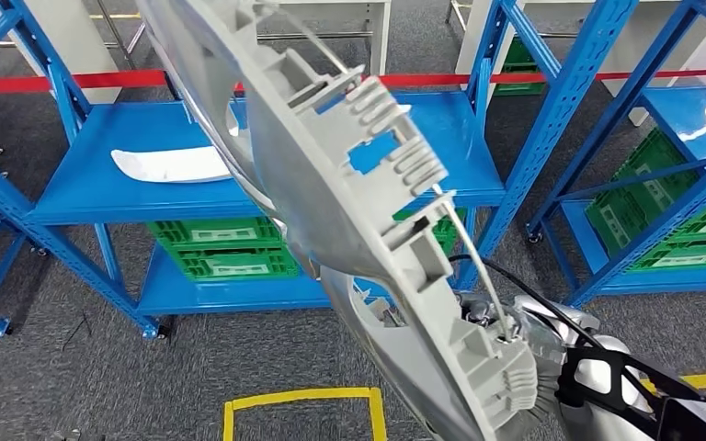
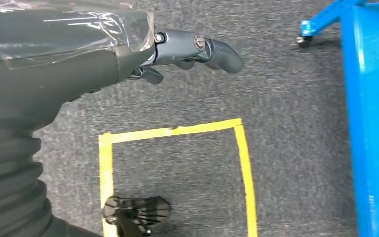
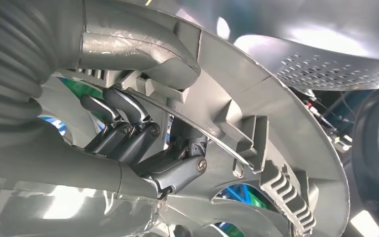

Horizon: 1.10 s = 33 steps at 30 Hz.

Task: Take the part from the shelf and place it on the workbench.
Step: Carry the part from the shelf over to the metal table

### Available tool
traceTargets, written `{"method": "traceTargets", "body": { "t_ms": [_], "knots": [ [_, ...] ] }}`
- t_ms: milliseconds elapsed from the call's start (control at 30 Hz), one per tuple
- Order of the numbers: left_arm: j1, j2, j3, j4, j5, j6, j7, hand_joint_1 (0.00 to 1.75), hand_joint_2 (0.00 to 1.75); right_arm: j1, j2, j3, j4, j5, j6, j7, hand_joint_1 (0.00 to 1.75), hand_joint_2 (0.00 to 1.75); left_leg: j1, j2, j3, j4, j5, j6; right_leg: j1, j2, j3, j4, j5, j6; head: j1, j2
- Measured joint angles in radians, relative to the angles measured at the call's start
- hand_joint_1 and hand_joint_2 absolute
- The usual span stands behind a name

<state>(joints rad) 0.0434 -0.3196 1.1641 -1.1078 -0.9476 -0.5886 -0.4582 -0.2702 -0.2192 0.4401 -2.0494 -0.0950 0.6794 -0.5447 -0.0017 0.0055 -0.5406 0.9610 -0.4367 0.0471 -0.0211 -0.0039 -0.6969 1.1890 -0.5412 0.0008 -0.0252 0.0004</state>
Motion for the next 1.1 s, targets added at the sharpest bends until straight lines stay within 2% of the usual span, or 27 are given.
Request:
{"method": "traceTargets", "body": {
  "t_ms": [33,67,100,133,167,200,233,267,300,367,400,433,500,533,567,600,633,667,733,767,800,867,900,967,1033,1067,1100],
  "knots": [
    [0.0,-0.002,0.0,0.0,0.0,0.0,0.0,0.0,1.75,0.001,-0.002,0.0,0.002,0.0,0.0,0.0,1.71,1.75,-0.001,0.0,-0.019,0.001,0.014,0.0,0.0,0.0,-0.009,0.06,-0.025,0.003,0.001,0.0],
    [0.0,-0.004,0.001,0.0,0.0,0.0,0.0,0.0,1.75,0.001,-0.003,0.001,0.004,-0.001,0.0,0.0,1.71,1.75,-0.003,0.0,-0.037,0.003,0.027,0.0,0.0,0.0,-0.006,0.096,-0.029,0.011,0.001,0.0],
    [0.0,-0.005,0.003,-0.001,0.0,-0.002,0.0,0.0,1.75,0.001,-0.004,0.001,0.006,-0.002,0.0,0.0,1.71,1.75,-0.003,0.0,-0.056,0.006,0.039,-0.001,0.0,0.0,0.016,0.096,-0.014,0.022,0.001,0.0],
    [0.0,-0.008,0.006,-0.002,0.0,-0.005,0.001,0.0,1.75,0.001,-0.005,0.002,0.009,-0.006,0.0,0.001,1.71,1.75,-0.004,0.0,-0.075,0.011,0.05,-0.003,0.0,0.0,0.056,0.059,0.007,0.031,0.001,0.0],
    [0.0,-0.01,0.009,-0.005,-0.001,-0.008,0.003,0.0,1.75,0.0,-0.005,0.004,0.01,-0.013,0.0,0.003,1.71,1.75,-0.004,0.0,-0.091,0.018,0.059,-0.006,0.0,0.0,0.109,-0.008,0.02,0.035,0.001,0.0],
    [-0.001,-0.013,0.014,-0.01,-0.002,-0.012,0.006,0.0,1.75,0.001,-0.005,0.005,0.011,-0.022,0.0,0.006,1.71,1.75,-0.005,-0.001,-0.106,0.027,0.067,-0.011,0.001,0.0,0.165,-0.088,0.018,0.032,0.001,0.0],
    [0.0,-0.015,0.019,-0.015,-0.006,-0.014,0.009,0.0,1.75,0.002,-0.004,0.006,0.012,-0.032,0.0,0.012,1.71,1.75,-0.006,-0.001,-0.116,0.033,0.075,-0.016,0.004,0.001,0.203,-0.149,0.009,0.025,0.0,0.0],
    [0.0,-0.017,0.027,-0.02,-0.012,-0.017,0.012,0.0,1.75,0.004,-0.003,0.008,0.012,-0.043,0.0,0.02,1.71,1.75,-0.007,-0.002,-0.122,0.037,0.083,-0.021,0.007,0.002,0.224,-0.187,-0.002,0.017,0.0,0.0],
    [0.0,-0.019,0.037,-0.024,-0.021,-0.021,0.014,0.0,1.75,0.006,-0.003,0.008,0.013,-0.055,0.001,0.03,1.71,1.75,-0.007,-0.002,-0.126,0.038,0.091,-0.027,0.01,0.003,0.227,-0.202,-0.006,0.009,0.0,0.0],
    [0.002,-0.022,0.059,-0.03,-0.044,-0.031,0.014,0.0,1.75,0.008,-0.002,0.01,0.015,-0.085,0.006,0.056,1.71,1.75,-0.002,-0.004,-0.132,0.042,0.093,-0.039,0.008,0.002,0.211,-0.199,0.01,-0.006,0.001,0.0],
    [0.004,-0.023,0.069,-0.031,-0.055,-0.036,0.015,0.0,1.75,0.009,-0.002,0.01,0.017,-0.101,0.011,0.067,1.71,1.75,0.001,-0.004,-0.14,0.058,0.067,-0.046,0.006,0.001,0.202,-0.199,0.02,-0.014,0.0,0.0],
    [0.007,-0.025,0.078,-0.032,-0.063,-0.039,0.017,0.0,1.75,0.011,-0.001,0.011,0.019,-0.117,0.017,0.076,1.71,1.75,0.004,-0.005,-0.152,0.095,0.022,-0.054,0.004,0.0,0.19,-0.2,0.033,-0.021,-0.001,0.0],
    [0.012,-0.026,0.087,-0.033,-0.072,-0.04,0.025,0.0,1.75,0.017,-0.001,0.011,0.023,-0.137,0.023,0.087,1.71,1.75,0.009,-0.006,-0.18,0.217,-0.088,-0.066,0.004,-0.001,0.164,-0.199,0.057,-0.026,-0.003,0.0],
    [0.015,-0.027,0.088,-0.033,-0.071,-0.039,0.032,0.0,1.75,0.022,-0.001,0.011,0.026,-0.144,0.024,0.089,1.71,1.75,0.011,-0.006,-0.19,0.28,-0.119,-0.07,0.004,-0.001,0.151,-0.198,0.07,-0.025,-0.003,0.0],
    [0.018,-0.027,0.087,-0.034,-0.065,-0.038,0.041,0.0,1.75,0.029,-0.001,0.01,0.029,-0.149,0.024,0.089,1.71,1.75,0.012,-0.006,-0.188,0.322,-0.124,-0.072,0.004,-0.001,0.136,-0.197,0.082,-0.023,-0.003,0.0],
    [0.022,-0.028,0.085,-0.035,-0.053,-0.036,0.051,0.0,1.75,0.036,-0.001,0.009,0.031,-0.154,0.024,0.088,1.71,1.75,0.013,-0.006,-0.172,0.334,-0.109,-0.071,0.004,-0.001,0.122,-0.196,0.094,-0.021,-0.003,0.0],
    [0.029,-0.029,0.08,-0.038,-0.036,-0.032,0.063,0.0,1.75,0.042,0.0,0.006,0.032,-0.158,0.024,0.086,1.71,1.75,0.013,-0.006,-0.135,0.308,-0.082,-0.069,0.004,0.0,0.107,-0.195,0.105,-0.018,-0.003,0.0],
    [0.037,-0.029,0.073,-0.043,-0.013,-0.028,0.076,0.0,1.75,0.047,0.001,0.004,0.033,-0.161,0.023,0.085,1.71,1.75,0.012,-0.003,-0.081,0.248,-0.06,-0.065,0.005,-0.001,0.096,-0.195,0.115,-0.016,-0.003,0.0],
    [0.053,-0.03,0.051,-0.057,0.039,-0.015,0.1,0.0,1.75,0.055,0.004,-0.002,0.033,-0.164,0.022,0.084,1.71,1.75,0.004,0.017,0.033,0.094,-0.066,-0.052,0.008,-0.006,0.085,-0.194,0.132,-0.008,-0.002,0.0],
    [0.06,-0.03,0.038,-0.063,0.065,-0.01,0.11,0.0,1.75,0.058,0.006,-0.006,0.033,-0.163,0.022,0.084,1.71,1.75,-0.002,0.025,0.064,0.043,-0.079,-0.044,0.008,-0.011,0.084,-0.195,0.138,-0.003,-0.002,0.0],
    [0.065,-0.03,0.024,-0.069,0.086,-0.004,0.118,0.0,1.75,0.061,0.009,-0.01,0.033,-0.162,0.021,0.084,1.71,1.75,-0.007,0.028,0.076,0.015,-0.089,-0.036,0.007,-0.018,0.084,-0.196,0.145,0.004,-0.002,0.0],
    [0.079,-0.031,-0.002,-0.077,0.113,0.003,0.129,0.0,1.75,0.064,0.013,-0.015,0.033,-0.157,0.02,0.085,1.71,1.75,-0.011,0.018,0.064,0.004,-0.071,-0.018,0.004,-0.028,0.08,-0.197,0.152,0.015,-0.003,0.0],
    [0.086,-0.033,-0.012,-0.08,0.12,0.005,0.132,0.0,1.75,0.066,0.015,-0.017,0.033,-0.157,0.02,0.085,1.71,1.75,-0.01,0.013,0.055,0.0,-0.056,-0.009,0.003,-0.026,0.072,-0.185,0.136,0.015,-0.003,0.0],
    [0.097,-0.035,-0.028,-0.083,0.125,0.007,0.135,0.0,1.75,0.067,0.015,-0.02,0.033,-0.155,0.019,0.086,1.71,1.75,-0.007,0.003,0.029,-0.006,-0.025,0.004,0.003,-0.014,0.043,-0.106,0.057,0.002,-0.001,0.0],
    [0.102,-0.037,-0.042,-0.084,0.127,0.007,0.136,0.0,1.75,0.07,0.015,-0.022,0.033,-0.154,0.018,0.087,1.71,1.75,-0.01,-0.007,-0.006,-0.004,0.005,0.009,0.004,-0.007,0.014,0.026,-0.027,-0.005,0.001,0.0],
    [0.105,-0.038,-0.047,-0.084,0.127,0.007,0.135,0.0,1.75,0.072,0.015,-0.022,0.033,-0.155,0.017,0.087,1.71,1.75,-0.011,-0.011,-0.024,-0.003,0.019,0.01,0.004,-0.005,0.01,0.076,-0.042,0.0,0.001,0.0],
    [0.108,-0.039,-0.052,-0.084,0.125,0.006,0.134,0.0,1.75,0.074,0.015,-0.022,0.033,-0.156,0.017,0.086,1.71,1.75,-0.012,-0.013,-0.042,0.0,0.033,0.009,0.004,-0.004,0.022,0.096,-0.037,0.01,0.001,0.0]
  ]
}}
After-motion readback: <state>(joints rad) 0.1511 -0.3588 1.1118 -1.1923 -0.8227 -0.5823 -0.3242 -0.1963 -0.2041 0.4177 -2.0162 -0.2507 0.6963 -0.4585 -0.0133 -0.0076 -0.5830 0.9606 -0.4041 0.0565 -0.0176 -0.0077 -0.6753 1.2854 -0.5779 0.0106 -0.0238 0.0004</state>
